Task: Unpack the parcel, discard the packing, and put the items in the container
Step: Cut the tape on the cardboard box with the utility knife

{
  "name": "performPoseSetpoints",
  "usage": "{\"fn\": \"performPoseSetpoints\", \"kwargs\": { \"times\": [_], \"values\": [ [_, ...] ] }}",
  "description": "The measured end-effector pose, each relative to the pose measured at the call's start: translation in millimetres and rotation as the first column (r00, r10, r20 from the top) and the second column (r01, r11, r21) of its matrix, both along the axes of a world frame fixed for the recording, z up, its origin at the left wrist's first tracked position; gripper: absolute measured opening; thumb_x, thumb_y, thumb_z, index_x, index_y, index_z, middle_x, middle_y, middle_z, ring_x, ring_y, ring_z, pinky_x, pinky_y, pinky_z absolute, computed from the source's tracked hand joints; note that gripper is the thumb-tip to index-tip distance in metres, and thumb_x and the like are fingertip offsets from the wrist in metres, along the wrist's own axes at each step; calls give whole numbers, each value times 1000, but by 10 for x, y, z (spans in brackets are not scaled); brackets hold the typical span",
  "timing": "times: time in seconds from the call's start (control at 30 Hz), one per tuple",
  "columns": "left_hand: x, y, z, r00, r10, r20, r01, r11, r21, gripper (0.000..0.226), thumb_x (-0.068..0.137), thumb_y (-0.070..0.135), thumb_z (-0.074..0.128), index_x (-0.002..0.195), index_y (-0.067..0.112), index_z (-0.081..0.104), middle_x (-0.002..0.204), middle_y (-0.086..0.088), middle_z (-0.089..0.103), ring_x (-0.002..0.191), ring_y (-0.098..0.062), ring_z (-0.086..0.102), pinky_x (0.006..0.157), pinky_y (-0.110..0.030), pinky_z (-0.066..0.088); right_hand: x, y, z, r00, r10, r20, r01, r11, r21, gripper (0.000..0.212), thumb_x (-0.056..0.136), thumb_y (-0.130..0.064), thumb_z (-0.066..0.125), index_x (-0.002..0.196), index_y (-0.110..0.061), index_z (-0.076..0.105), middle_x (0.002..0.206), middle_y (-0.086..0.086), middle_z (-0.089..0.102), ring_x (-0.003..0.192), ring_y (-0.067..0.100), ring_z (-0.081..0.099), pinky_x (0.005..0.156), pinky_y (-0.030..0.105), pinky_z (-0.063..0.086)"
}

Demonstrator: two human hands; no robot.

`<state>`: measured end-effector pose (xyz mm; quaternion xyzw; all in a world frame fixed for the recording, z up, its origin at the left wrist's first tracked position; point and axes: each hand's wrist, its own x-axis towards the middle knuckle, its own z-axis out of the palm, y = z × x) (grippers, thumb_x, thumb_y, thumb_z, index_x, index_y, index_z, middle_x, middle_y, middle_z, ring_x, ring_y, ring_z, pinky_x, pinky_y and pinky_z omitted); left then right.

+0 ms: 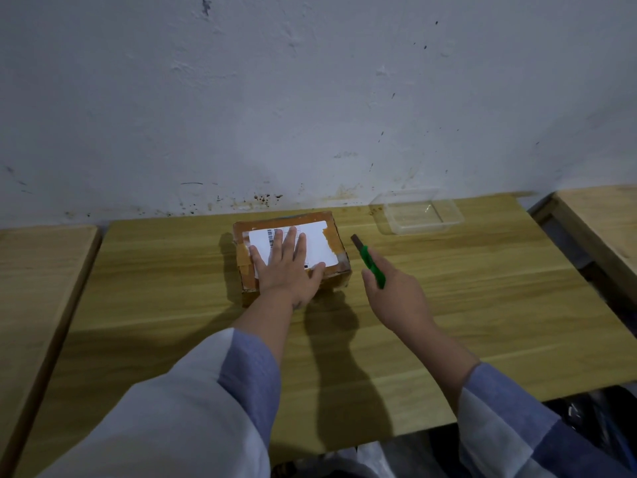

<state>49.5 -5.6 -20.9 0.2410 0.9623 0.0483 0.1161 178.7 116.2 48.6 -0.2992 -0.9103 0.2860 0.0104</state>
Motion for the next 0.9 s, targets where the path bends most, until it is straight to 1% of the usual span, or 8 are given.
{"fn": "performPoseSetpoints", "kwargs": {
  "times": [0.23,0.33,0.4,0.53,0.67,0.73,0.8,0.9],
  "values": [
    [182,43,15,996,70,54,-71,997,16,74,93,64,9,151,24,-14,157,2,-28,142,-21,-31,107,-65,-18,-348,-152,-449,988,-129,-84,111,975,-192,71,93,-37,46,148,-39,1,105,12,63,87,28,62,66,33,47],
    [261,58,33,994,79,80,-79,997,6,75,92,66,9,151,24,-14,156,1,-29,141,-22,-32,108,-66,-17,-417,-178,-572,982,-163,-92,141,967,-214,76,92,-28,51,148,-39,1,104,15,61,89,30,62,70,36,48],
    [256,52,68,994,74,85,-73,997,-11,75,92,67,9,151,26,-11,157,2,-26,143,-21,-30,107,-66,-19,-456,-120,-596,980,-174,-97,150,964,-221,75,91,-22,50,148,-38,4,105,13,60,90,29,61,69,35,47],
    [151,1,127,999,-49,5,49,997,-53,70,93,65,9,153,31,-2,160,3,-18,145,-19,-23,107,-63,-17,-571,145,-584,985,-140,-97,117,971,-211,69,93,-20,44,148,-38,7,106,13,61,84,27,58,61,30,39],
    [44,-1,96,960,-279,-19,279,960,-36,66,95,62,14,152,33,-1,160,7,-17,145,-14,-23,110,-58,-18,-755,410,-489,997,-18,-78,3,984,-180,69,92,-13,44,149,-36,13,114,13,64,92,32,61,66,29,43],
    [35,21,58,938,-343,-43,342,939,-31,67,95,63,16,152,35,-2,160,8,-16,145,-13,-22,111,-56,-19,-869,501,-448,998,29,-64,-40,982,-183,72,92,-8,44,148,-39,13,117,12,64,84,28,60,62,28,43],
    [57,75,18,928,-366,-71,365,930,-26,67,93,66,11,152,36,-3,160,9,-14,146,-13,-21,113,-58,-18,-972,577,-429,997,57,-58,-66,981,-180,72,93,-5,44,147,-41,14,120,11,64,76,21,55,59,27,42],
    [117,210,-7,951,-296,-94,297,955,-6,71,88,68,2,152,36,-2,160,11,-12,146,-13,-20,113,-59,-16,-1073,658,-427,994,75,-79,-90,973,-214,69,94,-5,43,147,-41,17,127,12,60,84,24,58,66,29,46]
  ]
}}
